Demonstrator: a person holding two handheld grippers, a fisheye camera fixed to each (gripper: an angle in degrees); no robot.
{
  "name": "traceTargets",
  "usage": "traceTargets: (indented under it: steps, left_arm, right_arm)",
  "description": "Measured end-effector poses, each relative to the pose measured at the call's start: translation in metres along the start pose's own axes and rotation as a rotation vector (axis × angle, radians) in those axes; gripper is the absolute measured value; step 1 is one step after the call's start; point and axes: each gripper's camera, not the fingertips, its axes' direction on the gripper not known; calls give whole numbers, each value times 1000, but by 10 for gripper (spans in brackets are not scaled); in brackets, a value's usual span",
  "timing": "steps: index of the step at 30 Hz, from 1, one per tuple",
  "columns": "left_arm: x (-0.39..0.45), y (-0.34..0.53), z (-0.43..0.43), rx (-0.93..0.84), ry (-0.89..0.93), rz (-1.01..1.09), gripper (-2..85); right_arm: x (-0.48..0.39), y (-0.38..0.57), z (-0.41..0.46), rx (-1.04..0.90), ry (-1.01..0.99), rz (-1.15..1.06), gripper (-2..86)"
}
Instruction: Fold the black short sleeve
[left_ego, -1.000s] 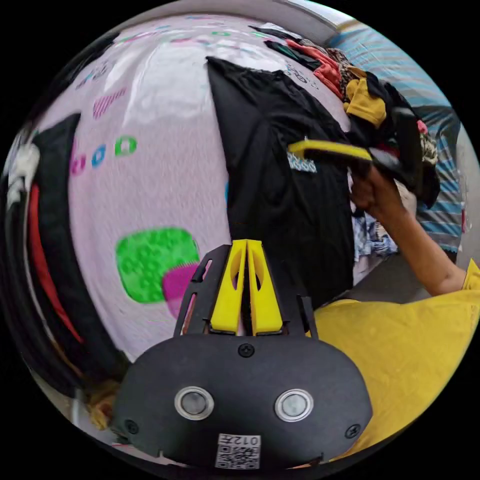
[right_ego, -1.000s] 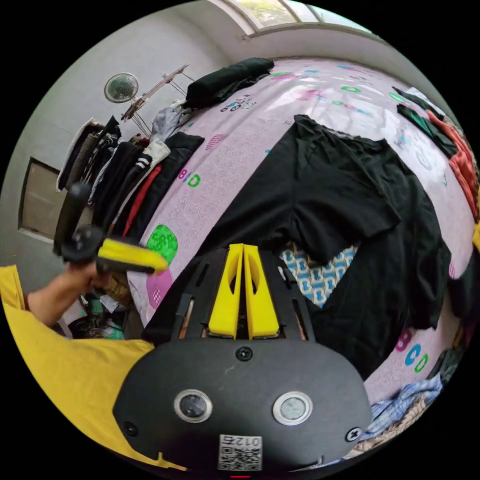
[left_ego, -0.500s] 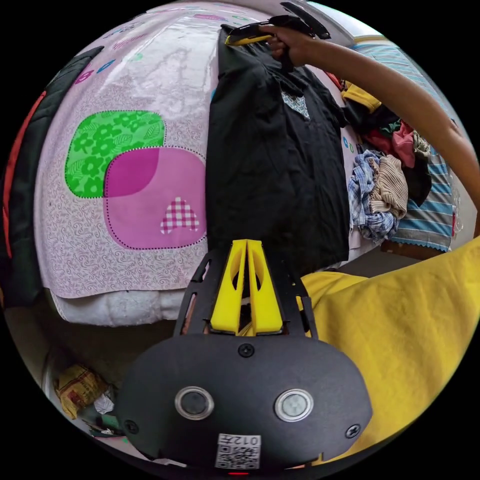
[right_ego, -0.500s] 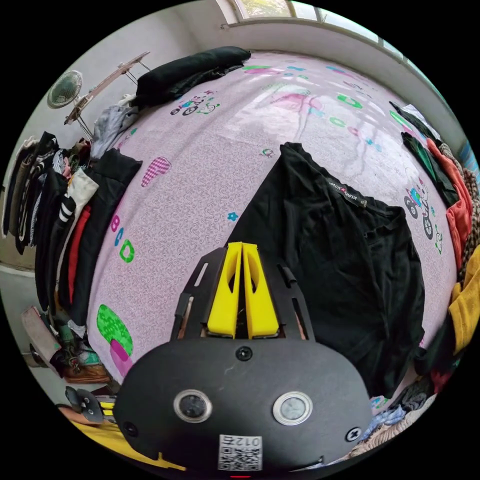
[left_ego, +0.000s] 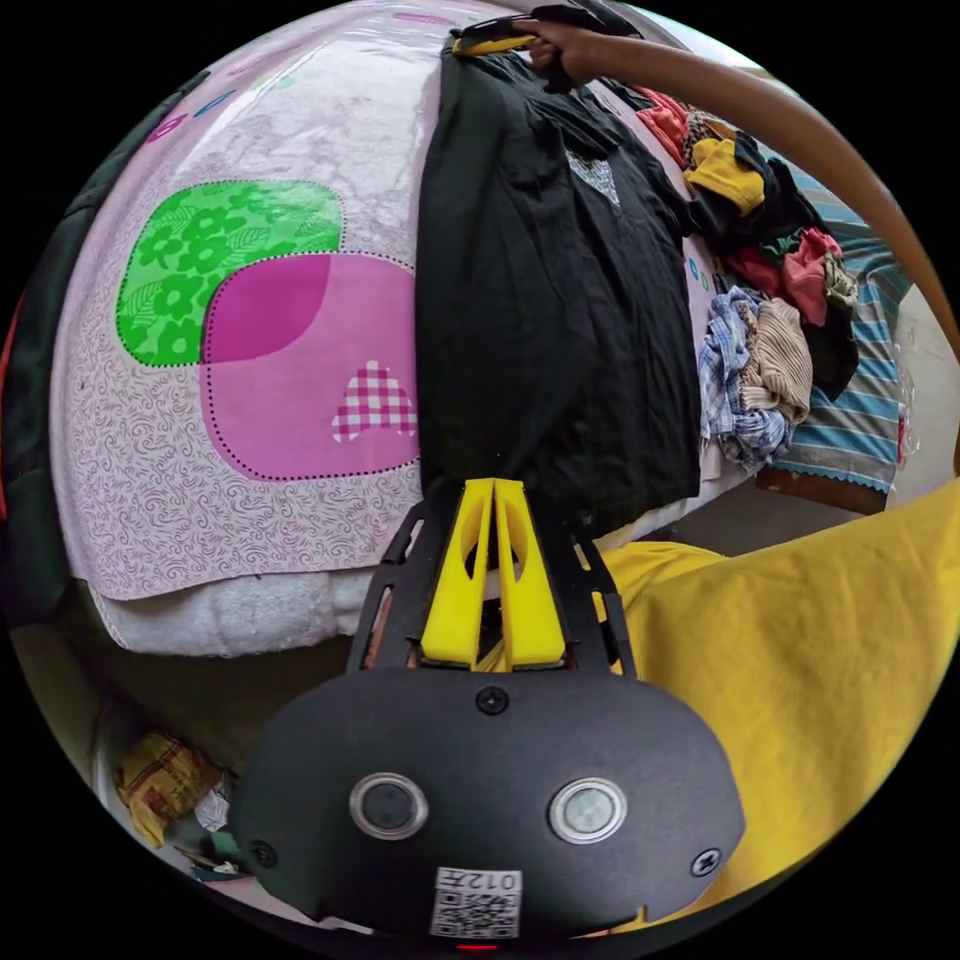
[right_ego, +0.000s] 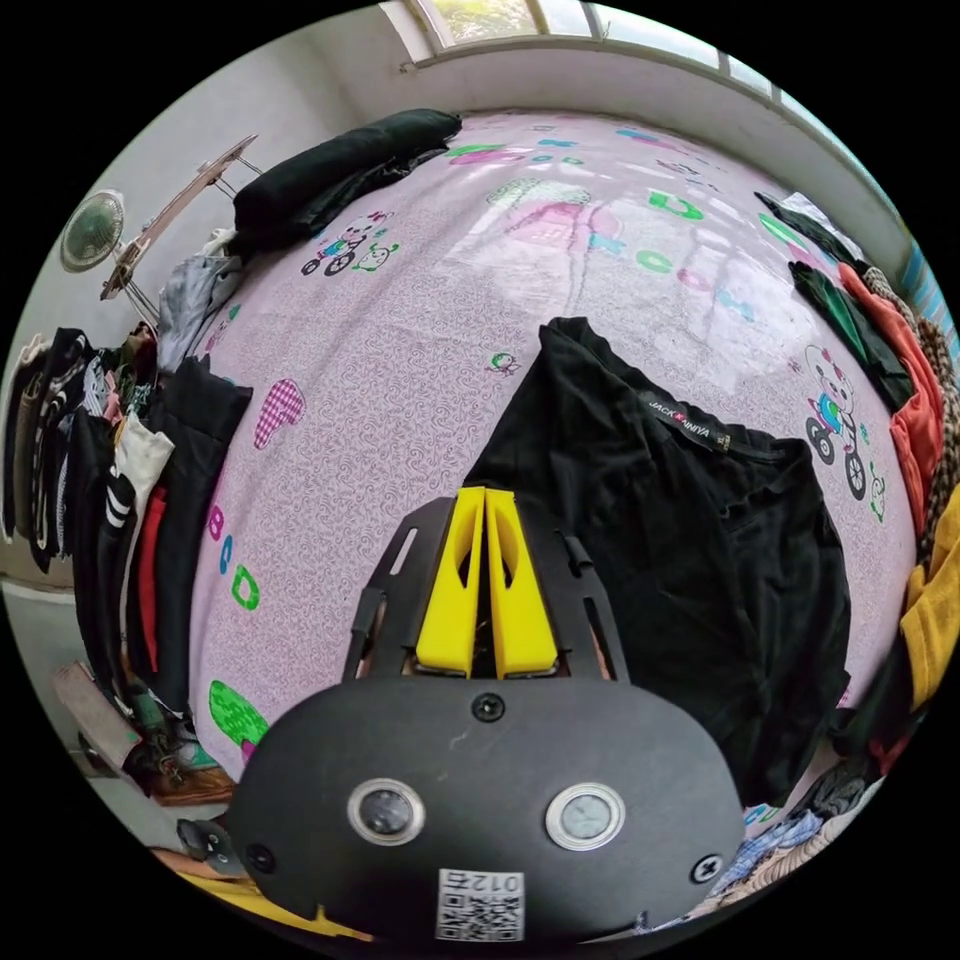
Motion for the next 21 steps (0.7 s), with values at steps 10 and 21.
traceTargets:
  steps: [10,21]
  left_arm:
    - [41,-2,-4,35,-35,101,4]
    - [142,-21,58,-182,-150,273,5]
  right_arm:
    - [12,184,-103,41,-231,-208,0]
    - [59,438,-103,-246,-221,-144,0]
